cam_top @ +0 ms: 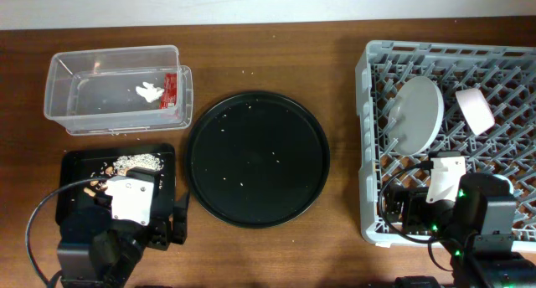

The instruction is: Sort waste into correct bins and load items into the dishwasher rack

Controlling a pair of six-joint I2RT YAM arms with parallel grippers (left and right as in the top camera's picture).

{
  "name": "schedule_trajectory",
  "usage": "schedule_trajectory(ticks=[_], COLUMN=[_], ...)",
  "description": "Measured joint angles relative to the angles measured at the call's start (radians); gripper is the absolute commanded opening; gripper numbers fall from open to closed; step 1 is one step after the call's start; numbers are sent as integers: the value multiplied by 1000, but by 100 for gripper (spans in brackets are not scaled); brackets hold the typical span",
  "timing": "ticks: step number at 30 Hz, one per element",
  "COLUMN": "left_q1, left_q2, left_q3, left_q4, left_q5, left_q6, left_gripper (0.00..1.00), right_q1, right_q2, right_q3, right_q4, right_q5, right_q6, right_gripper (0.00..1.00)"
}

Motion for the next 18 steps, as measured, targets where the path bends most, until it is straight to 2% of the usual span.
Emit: schedule_trajectory(ticks=[12, 16, 18], left_q1=[0, 0, 0], left_q2=[0, 0, 0], left_q3=[-5, -5, -5], left_q4=[0, 0, 2], left_q5=[0, 0, 0], left_q6=[0, 0, 0], left_gripper=[99, 99, 99], right_q1=[0, 0, 0], right_q2=[-9, -143, -251], right_q3=[-7, -44, -116], right_q4=[-1, 15, 112], right_q5=[0, 15, 19], right_q6=[0, 0, 0], right_gripper=[98, 98, 98])
